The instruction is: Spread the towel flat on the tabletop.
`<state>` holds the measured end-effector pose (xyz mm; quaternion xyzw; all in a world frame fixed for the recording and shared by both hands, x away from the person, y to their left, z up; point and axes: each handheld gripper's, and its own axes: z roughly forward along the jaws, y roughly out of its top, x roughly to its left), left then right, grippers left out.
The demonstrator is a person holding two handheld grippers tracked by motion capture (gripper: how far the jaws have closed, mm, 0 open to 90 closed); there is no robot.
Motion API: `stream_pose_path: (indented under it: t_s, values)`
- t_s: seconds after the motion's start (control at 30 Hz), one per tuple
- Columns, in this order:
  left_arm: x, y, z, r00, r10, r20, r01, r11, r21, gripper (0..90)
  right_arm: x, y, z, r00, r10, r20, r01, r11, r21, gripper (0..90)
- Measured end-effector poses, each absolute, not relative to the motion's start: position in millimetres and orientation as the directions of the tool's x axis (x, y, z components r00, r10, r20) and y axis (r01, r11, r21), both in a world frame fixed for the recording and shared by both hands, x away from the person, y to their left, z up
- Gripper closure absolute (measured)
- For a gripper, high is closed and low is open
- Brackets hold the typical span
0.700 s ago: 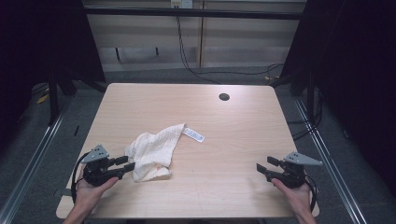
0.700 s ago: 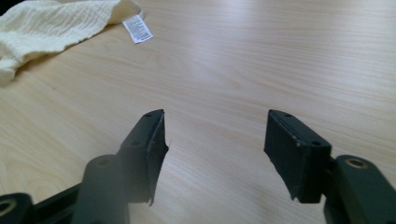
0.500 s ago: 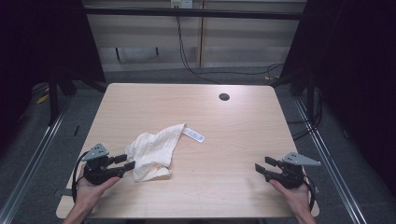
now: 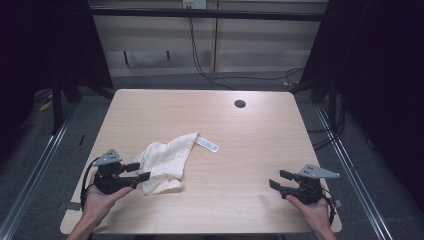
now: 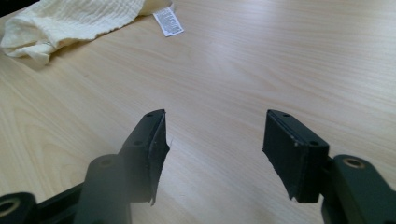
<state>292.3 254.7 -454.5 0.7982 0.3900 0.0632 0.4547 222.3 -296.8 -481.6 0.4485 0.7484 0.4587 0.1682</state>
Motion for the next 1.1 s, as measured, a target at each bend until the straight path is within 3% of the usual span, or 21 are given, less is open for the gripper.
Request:
stream_pose_path:
  t_s: [0.07,0.3,0.6,0.83,0.9,1.1]
  values:
    - [290.4,251.4,-454.1,0.708,0.659,-0.252,0.56,-0.308,0.769,36.2,221.1,-294.2,-480.3,-0.548,0.82,0.164,0.516,0.177,0.838,39.0]
    - [302.7,246.7,-438.7,0.739,0.65,-0.179,0.497,-0.345,0.796,42.6,223.5,-289.6,-481.9,-0.574,0.804,0.153,0.515,0.21,0.831,38.7]
    - [333.4,248.3,-429.0,0.743,0.64,-0.196,0.5,-0.336,0.798,39.6,223.0,-289.2,-481.7,-0.56,0.814,0.154,0.535,0.213,0.818,39.2]
    - [349.5,247.2,-438.8,0.76,0.628,-0.166,0.485,-0.379,0.788,57.3,227.9,-285.3,-483.6,-0.563,0.809,0.167,0.546,0.213,0.81,37.1]
    - [352.7,244.9,-443.6,0.768,0.615,-0.178,0.493,-0.39,0.778,58.6,228.4,-284.8,-484.6,-0.561,0.811,0.167,0.553,0.218,0.804,35.7]
    - [357.9,237.4,-463.1,0.766,0.618,-0.179,0.512,-0.417,0.751,50.9,227.3,-284.6,-484.6,-0.566,0.807,0.166,0.551,0.221,0.804,35.1]
